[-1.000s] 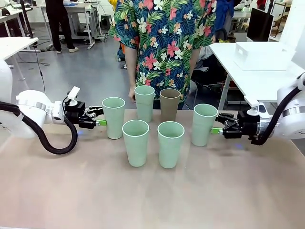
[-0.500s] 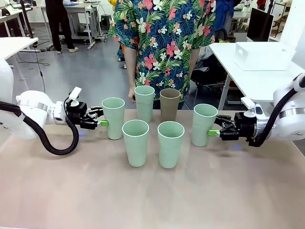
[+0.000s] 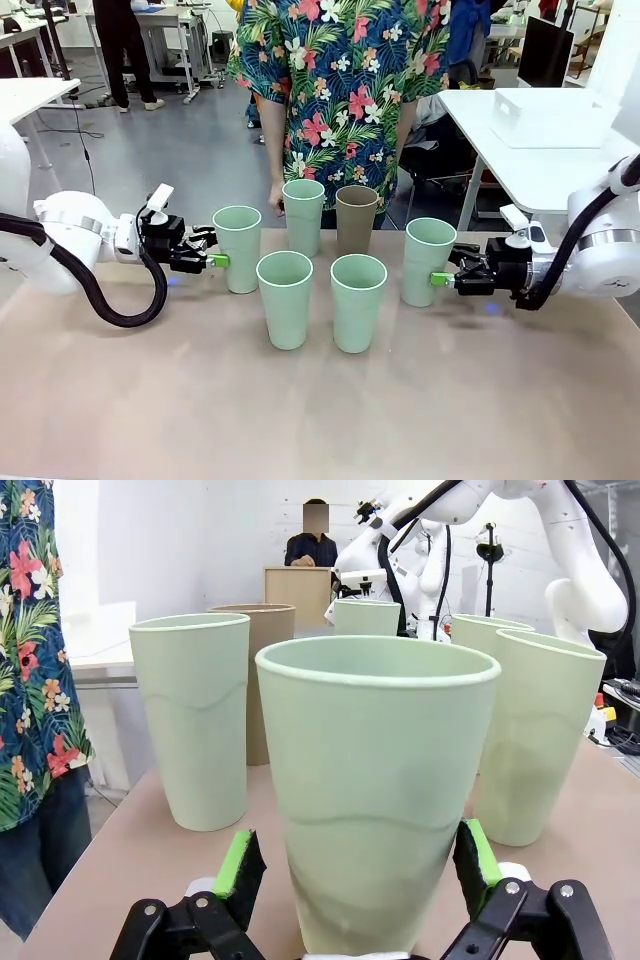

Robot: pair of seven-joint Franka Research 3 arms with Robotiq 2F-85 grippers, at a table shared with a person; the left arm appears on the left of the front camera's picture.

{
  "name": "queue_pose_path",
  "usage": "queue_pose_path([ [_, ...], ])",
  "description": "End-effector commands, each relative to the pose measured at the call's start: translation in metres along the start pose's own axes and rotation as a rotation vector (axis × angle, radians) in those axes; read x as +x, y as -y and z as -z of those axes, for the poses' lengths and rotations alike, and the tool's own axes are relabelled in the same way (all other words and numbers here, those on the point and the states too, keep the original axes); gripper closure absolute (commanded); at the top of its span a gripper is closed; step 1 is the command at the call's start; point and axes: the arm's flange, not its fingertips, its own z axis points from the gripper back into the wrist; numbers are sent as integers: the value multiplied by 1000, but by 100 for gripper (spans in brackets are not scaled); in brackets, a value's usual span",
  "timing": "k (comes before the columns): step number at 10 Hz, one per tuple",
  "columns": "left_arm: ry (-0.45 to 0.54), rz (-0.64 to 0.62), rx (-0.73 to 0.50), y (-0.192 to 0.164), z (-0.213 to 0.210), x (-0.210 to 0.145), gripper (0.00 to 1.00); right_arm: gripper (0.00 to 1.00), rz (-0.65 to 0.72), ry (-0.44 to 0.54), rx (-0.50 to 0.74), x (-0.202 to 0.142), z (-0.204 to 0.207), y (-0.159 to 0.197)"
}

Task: Stack the cups and store them in the basket.
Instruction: Pick up two Reusable plastic cups , one in each hand.

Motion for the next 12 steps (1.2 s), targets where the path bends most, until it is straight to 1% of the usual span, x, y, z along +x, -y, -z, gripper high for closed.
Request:
queue_pose_path([
  [1,0,7,-18,9,8,6,0,0,-26,7,-37,-1,10,-3],
  [3,-4,14,-26,12,18,5,0,0,-21,2,-34,-2,16,-4],
  [5,-8,21,-7,13,29,0,0,0,-12,1,-38,-2,23,-4],
  [9,16,23,3,14,39,-1,0,0,-11,-11,-36,-7,37,-2],
  [12,22,34,-10,13,48,-4,0,0,2,-5,-36,-6,36,-1],
])
